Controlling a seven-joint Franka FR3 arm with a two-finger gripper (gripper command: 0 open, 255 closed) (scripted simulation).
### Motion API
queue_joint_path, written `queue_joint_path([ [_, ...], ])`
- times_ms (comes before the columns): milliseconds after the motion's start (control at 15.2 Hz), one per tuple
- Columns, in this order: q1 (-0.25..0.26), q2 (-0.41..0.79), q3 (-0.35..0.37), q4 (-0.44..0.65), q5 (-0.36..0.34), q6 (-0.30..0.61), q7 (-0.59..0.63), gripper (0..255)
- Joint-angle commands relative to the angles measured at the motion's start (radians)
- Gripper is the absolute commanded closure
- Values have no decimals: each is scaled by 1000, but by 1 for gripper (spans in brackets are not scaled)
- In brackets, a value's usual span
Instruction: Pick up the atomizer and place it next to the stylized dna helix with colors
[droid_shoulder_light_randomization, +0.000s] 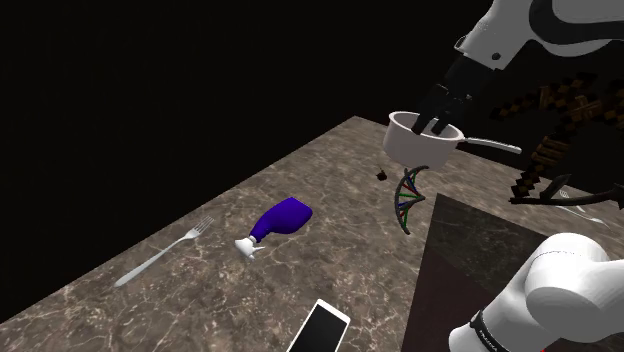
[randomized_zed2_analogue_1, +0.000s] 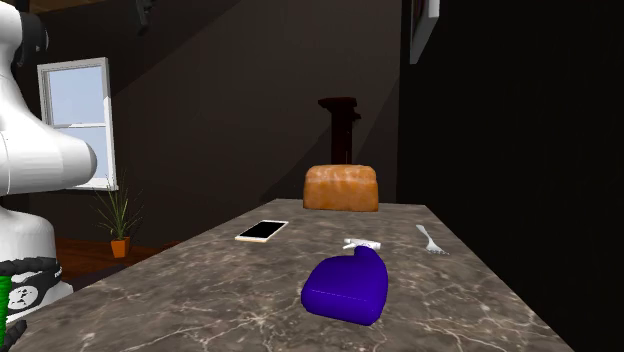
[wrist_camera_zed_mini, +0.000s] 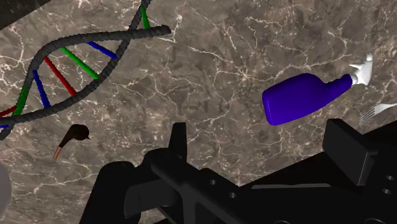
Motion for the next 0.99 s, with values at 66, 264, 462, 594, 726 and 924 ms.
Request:
queue_joint_path([
  [66, -4, -1, 27, -21, 11, 20, 43, 0],
  [264, -14, 8, 108, -72, 44, 82, 173, 0],
  [462, -24, 37, 192, -106, 76, 146, 303, 0],
  [594, -32, 68, 249, -118, 95, 190, 390, 0],
  [726, -41, 106, 306, -123, 111, 234, 479, 0],
  [924, -61, 180, 392, -116, 125, 300, 613, 0],
])
